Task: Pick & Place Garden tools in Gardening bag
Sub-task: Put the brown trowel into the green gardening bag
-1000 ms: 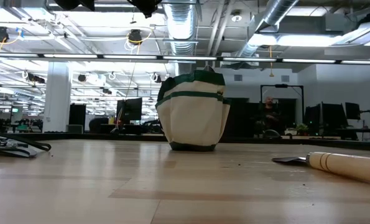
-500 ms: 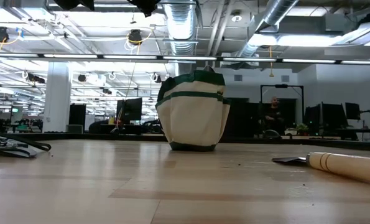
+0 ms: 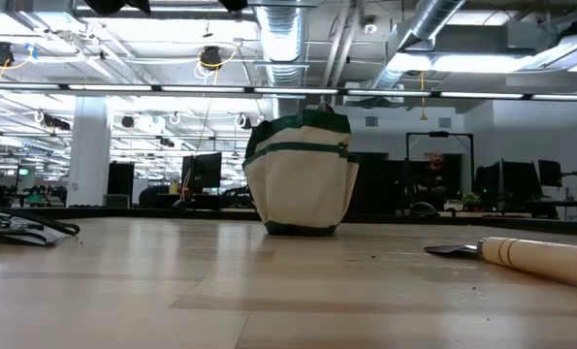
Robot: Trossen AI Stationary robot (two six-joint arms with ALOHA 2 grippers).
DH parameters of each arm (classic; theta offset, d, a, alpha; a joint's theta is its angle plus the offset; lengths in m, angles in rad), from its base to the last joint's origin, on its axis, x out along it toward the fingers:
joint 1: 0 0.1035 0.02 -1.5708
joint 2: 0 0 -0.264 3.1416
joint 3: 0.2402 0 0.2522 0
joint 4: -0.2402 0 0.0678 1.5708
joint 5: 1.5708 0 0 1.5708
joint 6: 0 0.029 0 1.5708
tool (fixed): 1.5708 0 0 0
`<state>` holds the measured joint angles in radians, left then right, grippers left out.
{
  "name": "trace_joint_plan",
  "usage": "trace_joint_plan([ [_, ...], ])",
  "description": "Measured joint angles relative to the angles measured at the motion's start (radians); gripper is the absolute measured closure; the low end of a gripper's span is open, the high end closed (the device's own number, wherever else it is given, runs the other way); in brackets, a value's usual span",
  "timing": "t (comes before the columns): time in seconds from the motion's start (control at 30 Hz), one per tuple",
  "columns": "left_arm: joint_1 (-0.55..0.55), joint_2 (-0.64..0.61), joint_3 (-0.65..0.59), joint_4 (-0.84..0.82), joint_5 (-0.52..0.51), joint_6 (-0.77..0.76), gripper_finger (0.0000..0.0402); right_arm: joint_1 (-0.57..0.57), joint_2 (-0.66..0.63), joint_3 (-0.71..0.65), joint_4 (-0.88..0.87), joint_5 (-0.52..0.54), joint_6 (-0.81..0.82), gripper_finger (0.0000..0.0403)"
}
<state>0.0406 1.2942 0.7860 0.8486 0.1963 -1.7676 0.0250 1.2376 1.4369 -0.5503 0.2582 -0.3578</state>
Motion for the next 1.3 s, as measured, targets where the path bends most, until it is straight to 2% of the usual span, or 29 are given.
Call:
trace_joint_plan([
  [0.13, 0.053, -0.04, -0.002, -0.001, 0.032, 0.127, 0.0249, -0.068, -0.208, -0.25, 0.202, -0.159, 0.095, 0.0341],
  [0.27, 0.106, -0.09, -0.023, -0.021, 0.044, 0.26, 0.0275, -0.092, -0.336, -0.548, 0.487, -0.237, 0.158, 0.0341],
  [0.4, 0.142, -0.153, -0.047, -0.195, 0.036, 0.412, 0.0312, -0.111, -0.378, -0.778, 0.8, -0.326, 0.212, 0.0341],
  [0.5, 0.159, -0.189, -0.08, -0.347, 0.005, 0.492, 0.0344, -0.148, -0.348, -0.881, 0.949, -0.44, 0.256, 0.0341],
  [0.67, 0.177, -0.22, -0.161, -0.397, -0.061, 0.515, 0.0393, -0.225, -0.249, -0.913, 1.009, -0.644, 0.306, 0.0341],
  [0.77, 0.181, -0.227, -0.213, -0.401, -0.077, 0.514, 0.0398, -0.26, -0.17, -0.915, 1.07, -0.747, 0.307, 0.0341],
  [0.97, 0.181, -0.229, -0.298, -0.401, -0.089, 0.505, 0.0399, -0.325, -0.039, -0.914, 1.135, -0.847, 0.285, 0.0341],
  [1.17, 0.181, -0.229, -0.358, -0.404, -0.152, 0.479, 0.0399, -0.401, 0.058, -0.913, 1.193, -0.985, 0.246, 0.0341],
  [1.3, 0.181, -0.229, -0.386, -0.405, -0.184, 0.472, 0.0399, -0.436, 0.115, -0.913, 1.238, -1.028, 0.243, 0.0341],
])
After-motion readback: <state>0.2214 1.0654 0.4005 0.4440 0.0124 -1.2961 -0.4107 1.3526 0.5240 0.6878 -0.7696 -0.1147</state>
